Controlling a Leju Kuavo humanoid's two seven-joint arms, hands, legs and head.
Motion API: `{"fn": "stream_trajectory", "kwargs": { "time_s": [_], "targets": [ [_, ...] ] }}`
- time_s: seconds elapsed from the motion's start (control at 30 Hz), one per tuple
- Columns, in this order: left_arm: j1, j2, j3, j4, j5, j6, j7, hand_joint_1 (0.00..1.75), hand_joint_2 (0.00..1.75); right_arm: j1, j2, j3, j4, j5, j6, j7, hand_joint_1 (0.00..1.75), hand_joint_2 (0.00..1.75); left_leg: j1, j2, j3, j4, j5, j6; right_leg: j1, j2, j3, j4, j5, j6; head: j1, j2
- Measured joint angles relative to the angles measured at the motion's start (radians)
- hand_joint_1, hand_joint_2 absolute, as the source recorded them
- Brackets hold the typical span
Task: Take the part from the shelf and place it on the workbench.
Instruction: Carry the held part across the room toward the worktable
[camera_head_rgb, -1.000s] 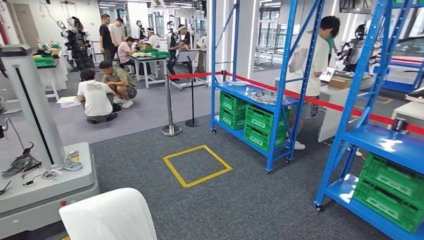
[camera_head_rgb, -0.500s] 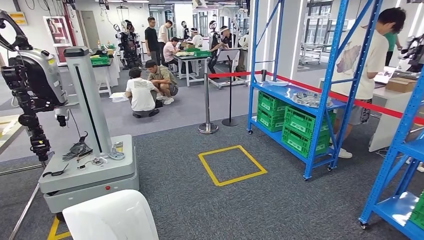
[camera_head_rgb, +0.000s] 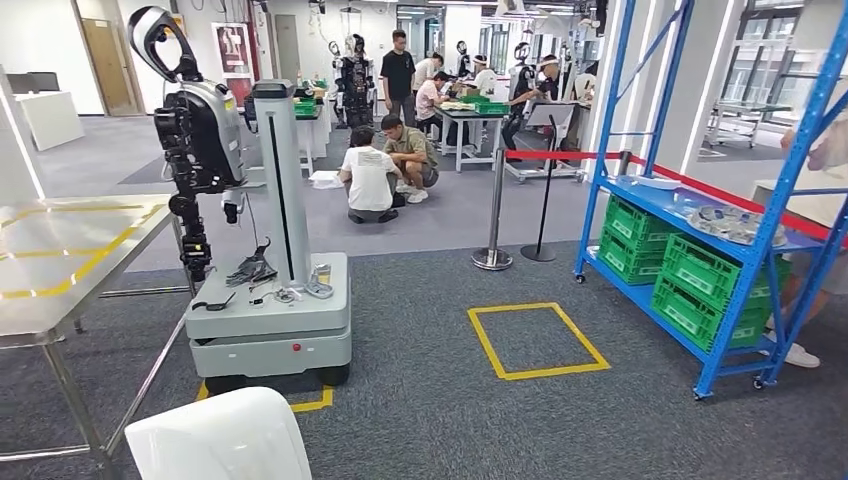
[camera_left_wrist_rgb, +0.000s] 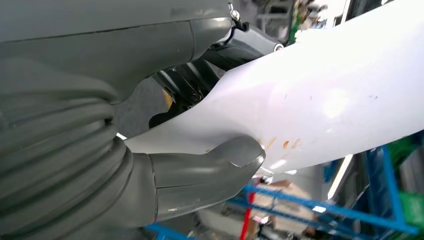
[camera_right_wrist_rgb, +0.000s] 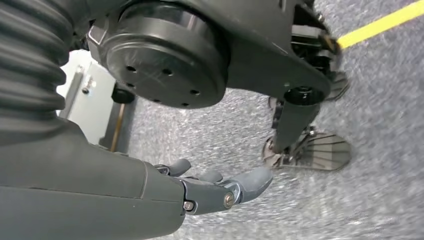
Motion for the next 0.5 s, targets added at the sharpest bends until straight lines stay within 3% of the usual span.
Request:
{"fn": "stream_trajectory", "kwargs": {
  "time_s": [0.07, 0.1, 0.13, 0.17, 0.2, 0.27, 0.33, 0.4, 0.43, 0.5],
  "targets": [
    [0.004, -0.003, 0.006, -0.007, -0.005, 0.004, 0.002, 1.75, 1.75, 0.003, 0.000, 0.001, 0.000, 0.011, 0.000, -0.007, 0.00, 1.75, 0.002, -0.024, -0.003, 0.000, 0.002, 0.007, -0.002, 0.062, -0.060, 0.124, -0.061, 0.004, 0.002, 0.000],
    [0.009, -0.004, 0.010, -0.011, -0.008, 0.006, 0.003, 1.75, 1.75, 0.006, 0.000, 0.001, 0.000, 0.017, 0.000, -0.009, 0.00, 1.75, 0.001, -0.038, -0.004, 0.000, 0.003, 0.009, -0.002, 0.072, -0.093, 0.185, -0.082, 0.004, 0.002, 0.000],
    [0.017, -0.005, 0.015, -0.015, -0.011, 0.008, 0.003, 1.75, 1.75, 0.008, 0.000, 0.001, 0.000, 0.021, 0.000, -0.011, 0.00, 1.75, 0.000, -0.053, -0.004, 0.001, 0.003, 0.009, -0.001, 0.076, -0.114, 0.220, -0.086, 0.002, 0.002, 0.000],
    [0.024, -0.005, 0.021, -0.019, -0.014, 0.008, 0.003, 1.75, 1.75, 0.010, 0.000, 0.002, 0.000, 0.024, 0.000, -0.011, 0.00, 1.75, -0.001, -0.069, -0.005, 0.001, 0.003, 0.009, 0.000, 0.079, -0.117, 0.218, -0.070, -0.001, 0.002, 0.000],
    [0.030, -0.005, 0.026, -0.023, -0.016, 0.009, 0.003, 1.75, 1.75, 0.011, 0.000, 0.002, 0.000, 0.026, 0.000, -0.011, 0.00, 1.75, -0.001, -0.085, -0.004, 0.002, 0.004, 0.009, 0.001, 0.086, -0.102, 0.177, -0.036, -0.007, 0.002, 0.000],
    [0.035, -0.005, 0.032, -0.031, -0.019, 0.009, 0.000, 1.75, 1.75, 0.011, -0.001, 0.004, 0.000, 0.030, 0.000, -0.012, 0.00, 1.75, -0.001, -0.113, -0.005, 0.004, 0.005, 0.005, 0.002, 0.135, -0.043, 0.042, 0.033, -0.021, 0.002, 0.000],
    [0.044, -0.008, 0.039, -0.041, -0.024, 0.010, -0.004, 1.75, 1.75, 0.011, -0.002, 0.010, 0.000, 0.038, 0.000, -0.012, 0.00, 1.75, 0.001, -0.138, -0.010, 0.004, 0.008, -0.005, 0.004, 0.172, -0.008, -0.040, 0.059, -0.028, 0.002, 0.000],
    [0.061, -0.010, 0.051, -0.056, -0.034, 0.010, -0.007, 1.75, 1.75, 0.010, -0.001, 0.019, 0.000, 0.049, 0.001, -0.014, 0.00, 1.75, 0.005, -0.162, -0.018, -0.001, 0.014, -0.020, 0.007, 0.157, -0.003, -0.053, 0.059, -0.029, 0.003, 0.000],
    [0.072, -0.011, 0.058, -0.065, -0.040, 0.010, -0.008, 1.75, 1.75, 0.010, 0.001, 0.023, 0.000, 0.054, 0.001, -0.016, 0.00, 1.75, 0.006, -0.162, -0.022, -0.001, 0.015, -0.026, 0.005, 0.143, -0.001, -0.059, 0.062, -0.033, 0.003, 0.000],
    [0.088, -0.011, 0.071, -0.080, -0.050, 0.010, -0.014, 1.75, 1.75, 0.010, 0.005, 0.028, 0.000, 0.063, 0.000, -0.020, 0.00, 1.75, 0.001, -0.112, -0.043, 0.034, -0.008, -0.034, 0.000, 0.113, 0.006, -0.073, 0.067, -0.042, 0.002, 0.000]
  ]
}}
